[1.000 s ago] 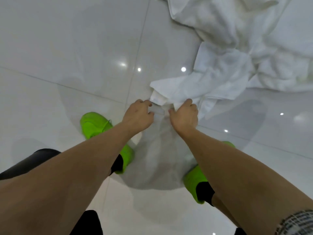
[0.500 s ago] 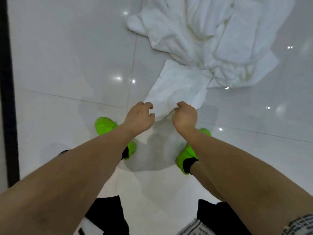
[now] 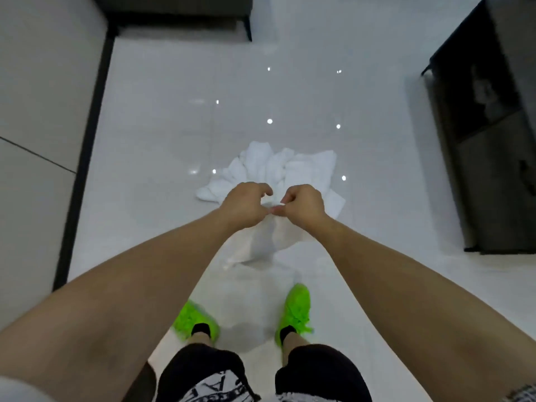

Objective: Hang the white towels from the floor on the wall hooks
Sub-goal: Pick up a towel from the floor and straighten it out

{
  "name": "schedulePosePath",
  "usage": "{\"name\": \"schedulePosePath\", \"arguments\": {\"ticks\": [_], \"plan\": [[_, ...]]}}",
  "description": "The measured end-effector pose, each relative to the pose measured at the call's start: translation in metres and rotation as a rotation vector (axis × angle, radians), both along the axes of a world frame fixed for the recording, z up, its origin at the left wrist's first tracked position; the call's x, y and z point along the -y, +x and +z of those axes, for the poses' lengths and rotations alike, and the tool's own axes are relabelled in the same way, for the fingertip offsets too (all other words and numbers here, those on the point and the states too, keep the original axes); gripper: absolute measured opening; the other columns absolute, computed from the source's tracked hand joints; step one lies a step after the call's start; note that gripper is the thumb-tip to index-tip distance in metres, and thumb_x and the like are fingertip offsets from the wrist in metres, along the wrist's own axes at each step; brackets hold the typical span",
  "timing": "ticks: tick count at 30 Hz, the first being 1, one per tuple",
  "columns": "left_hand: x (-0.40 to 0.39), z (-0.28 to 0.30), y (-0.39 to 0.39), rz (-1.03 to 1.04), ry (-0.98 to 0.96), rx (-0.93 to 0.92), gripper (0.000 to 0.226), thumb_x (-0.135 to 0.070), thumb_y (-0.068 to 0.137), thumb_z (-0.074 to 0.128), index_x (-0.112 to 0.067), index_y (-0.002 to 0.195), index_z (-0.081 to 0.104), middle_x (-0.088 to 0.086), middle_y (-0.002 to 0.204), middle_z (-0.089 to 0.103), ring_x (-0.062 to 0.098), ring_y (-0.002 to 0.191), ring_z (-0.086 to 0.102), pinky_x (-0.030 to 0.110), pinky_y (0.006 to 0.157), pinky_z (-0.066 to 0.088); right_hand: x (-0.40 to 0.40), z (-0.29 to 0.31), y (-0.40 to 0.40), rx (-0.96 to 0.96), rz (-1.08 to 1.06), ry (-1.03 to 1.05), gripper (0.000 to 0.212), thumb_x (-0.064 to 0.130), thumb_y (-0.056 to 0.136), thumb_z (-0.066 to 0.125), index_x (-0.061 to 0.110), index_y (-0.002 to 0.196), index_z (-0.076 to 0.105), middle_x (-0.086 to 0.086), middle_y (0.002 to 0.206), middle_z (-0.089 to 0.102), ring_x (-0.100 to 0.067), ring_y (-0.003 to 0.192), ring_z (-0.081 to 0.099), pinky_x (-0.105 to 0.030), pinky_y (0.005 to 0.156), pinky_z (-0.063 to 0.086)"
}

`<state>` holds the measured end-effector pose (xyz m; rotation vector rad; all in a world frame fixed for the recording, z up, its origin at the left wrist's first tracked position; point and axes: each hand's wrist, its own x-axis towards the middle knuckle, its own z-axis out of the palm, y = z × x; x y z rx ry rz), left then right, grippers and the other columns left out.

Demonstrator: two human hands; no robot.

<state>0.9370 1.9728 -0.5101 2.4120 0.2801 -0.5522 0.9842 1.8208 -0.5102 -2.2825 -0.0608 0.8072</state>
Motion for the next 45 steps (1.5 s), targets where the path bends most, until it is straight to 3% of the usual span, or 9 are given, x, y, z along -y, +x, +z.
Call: {"name": "schedulePosePath", "arguments": {"ticks": [3, 6, 14, 18, 23, 29, 35, 39, 45], "plan": [[0.02, 0.072, 0.043, -0.119, 0.042, 0.069, 0.034, -0.03, 0.085, 0.069, -0.027, 0.118, 0.064, -0.005, 0.12, 0.063, 0.016, 0.109, 0.054, 0.027, 0.086, 0.044, 0.026, 0.072, 0.041, 0.014, -0.048, 0.109, 0.024, 0.027, 0.07, 0.085, 0.014, 0.063, 0.066, 0.003, 0.066, 0.065, -0.016, 0.069, 0.062, -0.031, 0.067, 0.053], [0.051, 0.141, 0.081, -0.152, 0.086, 0.202, 0.024, -0.039, 0.089, 0.063, -0.027, 0.109, 0.069, -0.005, 0.109, 0.068, 0.018, 0.103, 0.058, 0.034, 0.09, 0.049, 0.062, 0.141, 0.076, 0.1, -0.076, 0.2, 0.018, 0.024, 0.072, 0.083, 0.015, 0.064, 0.07, 0.002, 0.067, 0.067, -0.015, 0.067, 0.062, -0.028, 0.064, 0.052], [0.164, 0.274, 0.162, -0.292, 0.219, 0.476, 0.021, -0.045, 0.089, 0.06, -0.028, 0.096, 0.071, -0.009, 0.093, 0.069, 0.013, 0.086, 0.06, 0.025, 0.071, 0.044, 0.18, 0.273, 0.14, 0.297, -0.128, 0.255, 0.021, 0.025, 0.07, 0.084, 0.019, 0.056, 0.069, 0.001, 0.065, 0.066, -0.017, 0.065, 0.061, -0.027, 0.06, 0.048], [0.221, 0.315, 0.195, -0.373, 0.176, 0.509, 0.018, -0.038, 0.085, 0.065, -0.027, 0.098, 0.069, -0.008, 0.097, 0.067, 0.014, 0.09, 0.061, 0.029, 0.077, 0.051, 0.242, 0.315, 0.162, 0.406, -0.201, 0.221, 0.019, 0.029, 0.07, 0.081, 0.019, 0.059, 0.07, 0.002, 0.069, 0.068, -0.017, 0.069, 0.064, -0.026, 0.059, 0.047], [0.292, 0.344, 0.236, -0.48, 0.036, 0.569, 0.019, -0.041, 0.089, 0.061, -0.025, 0.096, 0.069, -0.006, 0.095, 0.066, 0.016, 0.089, 0.062, 0.036, 0.078, 0.055, 0.32, 0.348, 0.186, 0.525, -0.328, 0.192, 0.024, 0.031, 0.069, 0.079, 0.009, 0.069, 0.069, 0.004, 0.06, 0.06, -0.01, 0.06, 0.055, -0.026, 0.059, 0.045], [0.386, 0.359, 0.297, -0.589, -0.093, 0.591, 0.011, -0.035, 0.087, 0.058, -0.033, 0.083, 0.067, -0.013, 0.08, 0.062, 0.008, 0.08, 0.058, 0.02, 0.06, 0.041, 0.41, 0.37, 0.226, 0.568, -0.466, 0.118, 0.028, 0.026, 0.07, 0.079, 0.001, 0.079, 0.07, 0.0, 0.068, 0.06, -0.013, 0.067, 0.055, -0.025, 0.063, 0.043], [0.487, 0.367, 0.371, -0.703, -0.061, 0.606, 0.013, -0.028, 0.077, 0.056, -0.023, 0.078, 0.068, -0.005, 0.077, 0.065, 0.014, 0.076, 0.059, 0.032, 0.063, 0.05, 0.492, 0.384, 0.276, 0.59, -0.533, 0.013, 0.026, 0.02, 0.068, 0.08, -0.002, 0.079, 0.072, -0.005, 0.068, 0.06, -0.014, 0.068, 0.055, -0.028, 0.062, 0.044], [0.537, 0.37, 0.417, -0.834, 0.025, 0.624, 0.006, -0.016, 0.072, 0.053, -0.022, 0.073, 0.051, 0.0, 0.075, 0.056, 0.015, 0.071, 0.052, 0.03, 0.054, 0.037, 0.535, 0.402, 0.313, 0.624, -0.544, -0.03, 0.02, 0.019, 0.072, 0.079, 0.0, 0.076, 0.073, -0.009, 0.072, 0.065, -0.016, 0.073, 0.058, -0.032, 0.069, 0.05], [0.598, 0.377, 0.499, -0.821, 0.114, 0.696, 0.016, -0.012, 0.076, 0.049, -0.024, 0.085, 0.056, 0.001, 0.088, 0.059, 0.021, 0.085, 0.053, 0.036, 0.069, 0.047, 0.602, 0.428, 0.373, 0.654, -0.587, -0.049, 0.033, 0.023, 0.076, 0.076, -0.007, 0.087, 0.07, -0.012, 0.075, 0.058, -0.021, 0.071, 0.052, -0.033, 0.065, 0.043]]}}
